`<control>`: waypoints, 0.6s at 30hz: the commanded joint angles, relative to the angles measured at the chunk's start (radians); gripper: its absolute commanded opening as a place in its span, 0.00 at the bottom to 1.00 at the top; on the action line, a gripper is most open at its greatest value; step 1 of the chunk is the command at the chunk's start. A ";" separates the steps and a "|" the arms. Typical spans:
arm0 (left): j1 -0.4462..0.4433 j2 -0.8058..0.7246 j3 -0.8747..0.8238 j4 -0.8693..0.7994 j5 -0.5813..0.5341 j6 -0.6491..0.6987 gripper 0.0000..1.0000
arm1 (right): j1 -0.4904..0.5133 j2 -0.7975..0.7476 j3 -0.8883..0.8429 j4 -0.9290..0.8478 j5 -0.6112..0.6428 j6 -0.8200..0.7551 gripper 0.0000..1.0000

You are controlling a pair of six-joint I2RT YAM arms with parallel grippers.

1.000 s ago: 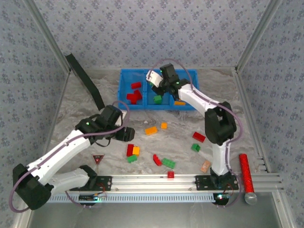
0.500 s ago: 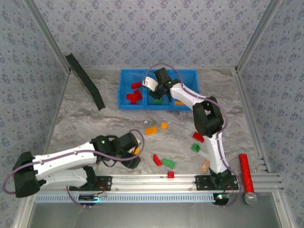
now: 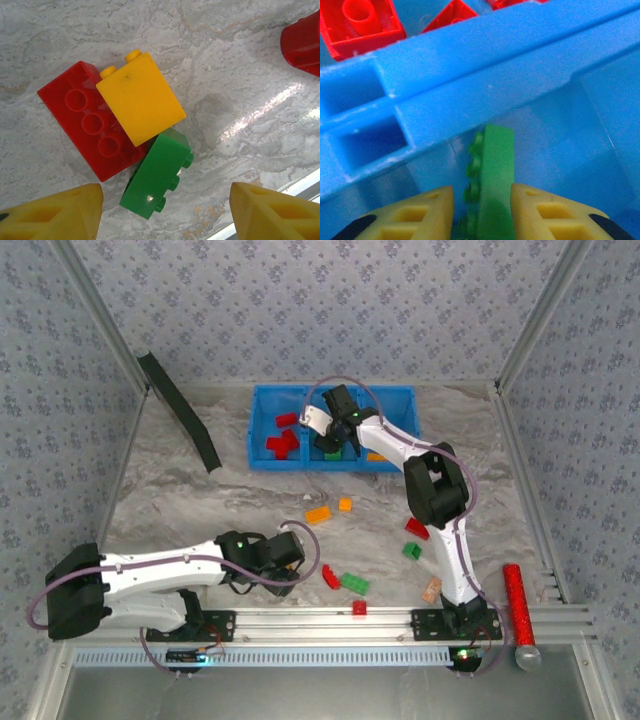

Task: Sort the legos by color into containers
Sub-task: Place the lego in the container, then pick up the lego from the middle-left of the table.

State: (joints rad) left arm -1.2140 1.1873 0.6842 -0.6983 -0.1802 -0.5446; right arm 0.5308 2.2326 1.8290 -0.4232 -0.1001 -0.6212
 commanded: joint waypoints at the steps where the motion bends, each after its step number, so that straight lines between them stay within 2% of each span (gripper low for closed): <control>1: -0.009 0.018 -0.017 0.046 -0.002 -0.015 0.67 | 0.007 -0.040 -0.016 -0.031 0.000 -0.004 0.39; 10: -0.010 0.029 -0.035 0.088 0.024 -0.018 0.64 | -0.002 -0.077 -0.011 -0.025 0.032 0.013 0.41; 13: -0.012 0.041 -0.036 0.094 0.035 -0.020 0.57 | -0.008 -0.100 -0.019 -0.021 0.043 0.019 0.42; 18: -0.012 0.072 -0.043 0.105 0.047 -0.031 0.53 | -0.014 -0.163 -0.079 0.020 0.066 0.023 0.43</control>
State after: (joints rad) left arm -1.2160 1.2343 0.6464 -0.6064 -0.1688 -0.5602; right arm 0.5232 2.1422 1.7851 -0.4236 -0.0616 -0.6170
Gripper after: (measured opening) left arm 0.534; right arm 0.434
